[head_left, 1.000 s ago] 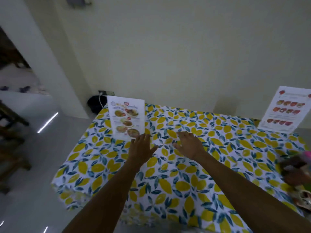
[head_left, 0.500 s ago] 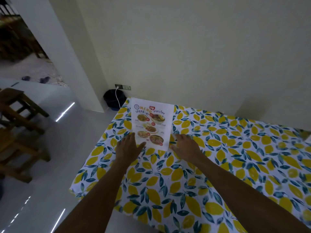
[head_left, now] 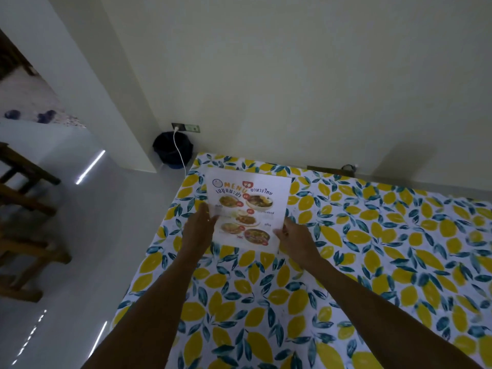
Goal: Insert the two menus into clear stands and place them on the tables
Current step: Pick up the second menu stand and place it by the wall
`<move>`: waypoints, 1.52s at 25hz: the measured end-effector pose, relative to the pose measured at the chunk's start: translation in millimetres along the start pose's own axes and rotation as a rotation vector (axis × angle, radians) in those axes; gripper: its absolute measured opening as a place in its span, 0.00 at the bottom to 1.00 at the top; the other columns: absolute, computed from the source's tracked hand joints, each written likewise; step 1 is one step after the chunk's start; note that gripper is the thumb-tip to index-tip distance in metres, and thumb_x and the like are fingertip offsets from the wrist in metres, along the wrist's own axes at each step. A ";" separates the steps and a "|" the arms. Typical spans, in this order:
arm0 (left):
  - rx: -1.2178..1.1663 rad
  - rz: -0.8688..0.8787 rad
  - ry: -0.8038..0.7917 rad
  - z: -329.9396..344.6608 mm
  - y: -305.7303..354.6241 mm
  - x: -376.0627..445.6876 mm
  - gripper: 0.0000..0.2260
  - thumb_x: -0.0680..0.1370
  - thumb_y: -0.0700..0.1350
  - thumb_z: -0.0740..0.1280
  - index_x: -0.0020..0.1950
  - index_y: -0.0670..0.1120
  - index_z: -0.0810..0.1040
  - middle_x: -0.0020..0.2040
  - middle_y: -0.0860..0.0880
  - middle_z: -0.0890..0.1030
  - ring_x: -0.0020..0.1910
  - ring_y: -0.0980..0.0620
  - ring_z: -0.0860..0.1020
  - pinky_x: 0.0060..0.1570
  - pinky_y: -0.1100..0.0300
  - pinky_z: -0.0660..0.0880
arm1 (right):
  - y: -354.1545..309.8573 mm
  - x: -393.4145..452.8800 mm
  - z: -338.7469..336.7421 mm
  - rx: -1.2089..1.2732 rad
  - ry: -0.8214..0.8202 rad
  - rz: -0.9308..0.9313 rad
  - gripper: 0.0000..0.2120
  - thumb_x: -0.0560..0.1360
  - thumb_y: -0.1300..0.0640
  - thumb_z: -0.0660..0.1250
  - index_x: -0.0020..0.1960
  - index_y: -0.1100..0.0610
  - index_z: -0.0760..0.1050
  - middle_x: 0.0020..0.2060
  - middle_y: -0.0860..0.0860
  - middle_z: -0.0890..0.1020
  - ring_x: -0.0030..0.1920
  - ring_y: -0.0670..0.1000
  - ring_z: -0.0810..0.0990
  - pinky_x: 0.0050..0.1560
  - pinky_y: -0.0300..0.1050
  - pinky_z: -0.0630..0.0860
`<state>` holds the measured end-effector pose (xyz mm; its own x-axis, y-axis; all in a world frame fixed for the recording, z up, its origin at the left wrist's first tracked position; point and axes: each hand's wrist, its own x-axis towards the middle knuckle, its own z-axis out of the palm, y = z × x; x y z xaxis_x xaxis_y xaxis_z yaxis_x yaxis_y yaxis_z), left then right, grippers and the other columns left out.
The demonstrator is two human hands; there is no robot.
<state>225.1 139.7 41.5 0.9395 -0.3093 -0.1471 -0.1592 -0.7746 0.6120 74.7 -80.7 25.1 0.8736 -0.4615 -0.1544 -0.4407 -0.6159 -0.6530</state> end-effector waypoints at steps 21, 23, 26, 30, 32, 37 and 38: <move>-0.042 0.411 -0.121 -95.7 -9.3 315.9 0.11 0.78 0.51 0.66 0.56 0.47 0.75 0.50 0.43 0.84 0.46 0.44 0.82 0.45 0.45 0.80 | -124.0 255.5 22.7 -0.052 0.356 0.073 0.10 0.76 0.56 0.69 0.44 0.62 0.73 0.40 0.60 0.83 0.42 0.63 0.82 0.38 0.44 0.68; -0.040 0.401 -0.123 -90.7 -14.5 327.7 0.09 0.78 0.50 0.66 0.55 0.47 0.75 0.50 0.43 0.83 0.46 0.44 0.81 0.46 0.46 0.79 | -121.1 268.1 33.8 -0.064 0.346 0.084 0.11 0.76 0.55 0.68 0.46 0.63 0.73 0.40 0.62 0.83 0.41 0.63 0.82 0.38 0.46 0.71; -0.033 0.384 -0.112 -80.8 -24.4 342.2 0.09 0.78 0.49 0.66 0.55 0.46 0.75 0.50 0.44 0.83 0.46 0.44 0.81 0.45 0.49 0.78 | -117.9 281.4 45.6 -0.066 0.346 0.091 0.11 0.76 0.55 0.68 0.47 0.64 0.74 0.41 0.62 0.83 0.41 0.63 0.82 0.38 0.45 0.70; -0.035 0.393 -0.100 -72.6 -28.3 354.3 0.10 0.78 0.50 0.66 0.53 0.45 0.76 0.46 0.45 0.83 0.42 0.46 0.80 0.40 0.51 0.76 | -113.6 293.0 46.9 -0.050 0.333 0.125 0.12 0.77 0.55 0.67 0.49 0.65 0.73 0.43 0.64 0.83 0.43 0.63 0.82 0.40 0.49 0.74; -0.039 0.395 -0.104 -71.0 -28.7 355.0 0.10 0.78 0.50 0.66 0.53 0.44 0.76 0.45 0.46 0.83 0.40 0.48 0.80 0.38 0.54 0.73 | -111.9 294.3 48.6 -0.083 0.303 0.144 0.14 0.78 0.53 0.66 0.50 0.65 0.73 0.44 0.65 0.83 0.44 0.64 0.81 0.42 0.52 0.75; -0.007 0.391 -0.110 -68.2 -31.6 356.2 0.11 0.78 0.53 0.65 0.54 0.47 0.76 0.46 0.47 0.85 0.39 0.49 0.81 0.37 0.52 0.78 | -113.5 291.4 50.3 -0.091 0.283 0.155 0.15 0.79 0.52 0.64 0.50 0.66 0.73 0.42 0.65 0.82 0.44 0.65 0.80 0.41 0.52 0.73; -0.006 0.387 -0.103 -67.6 -31.5 355.7 0.11 0.77 0.52 0.66 0.54 0.48 0.76 0.46 0.47 0.85 0.39 0.49 0.82 0.38 0.51 0.79 | -114.2 290.7 51.0 -0.082 0.286 0.156 0.15 0.79 0.52 0.64 0.49 0.66 0.73 0.42 0.65 0.81 0.44 0.65 0.80 0.42 0.53 0.74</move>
<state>584.8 91.3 22.4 0.7751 -0.6316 0.0185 -0.4937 -0.5870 0.6416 389.5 -112.0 16.9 0.7061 -0.7076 -0.0262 -0.5899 -0.5673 -0.5746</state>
